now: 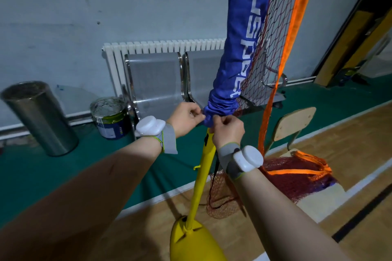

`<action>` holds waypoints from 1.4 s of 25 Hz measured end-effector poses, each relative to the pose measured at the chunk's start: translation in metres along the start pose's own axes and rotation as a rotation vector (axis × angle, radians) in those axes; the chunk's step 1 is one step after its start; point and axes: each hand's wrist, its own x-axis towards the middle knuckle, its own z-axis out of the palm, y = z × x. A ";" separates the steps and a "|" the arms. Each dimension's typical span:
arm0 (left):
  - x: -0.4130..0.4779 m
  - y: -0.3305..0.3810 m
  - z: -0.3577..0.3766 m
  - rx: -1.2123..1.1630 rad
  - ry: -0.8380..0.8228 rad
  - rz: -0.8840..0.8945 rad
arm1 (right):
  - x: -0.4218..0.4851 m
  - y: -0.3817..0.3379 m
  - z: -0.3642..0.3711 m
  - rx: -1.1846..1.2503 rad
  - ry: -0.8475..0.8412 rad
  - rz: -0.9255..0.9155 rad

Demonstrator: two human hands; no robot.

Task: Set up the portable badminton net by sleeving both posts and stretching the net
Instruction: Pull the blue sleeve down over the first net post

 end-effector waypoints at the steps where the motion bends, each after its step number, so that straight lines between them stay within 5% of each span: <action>1: -0.001 -0.002 0.003 0.022 0.005 -0.004 | -0.001 0.003 0.000 0.001 -0.012 -0.008; 12: 0.007 -0.023 0.021 0.172 -0.031 -0.082 | 0.000 0.020 -0.012 -0.058 -0.082 -0.059; 18: 0.003 -0.008 0.010 -0.133 0.084 0.018 | -0.002 0.009 -0.018 0.014 0.038 -0.130; 35: 0.010 -0.037 0.026 0.239 -0.083 -0.072 | -0.003 0.041 -0.012 -0.135 -0.148 -0.007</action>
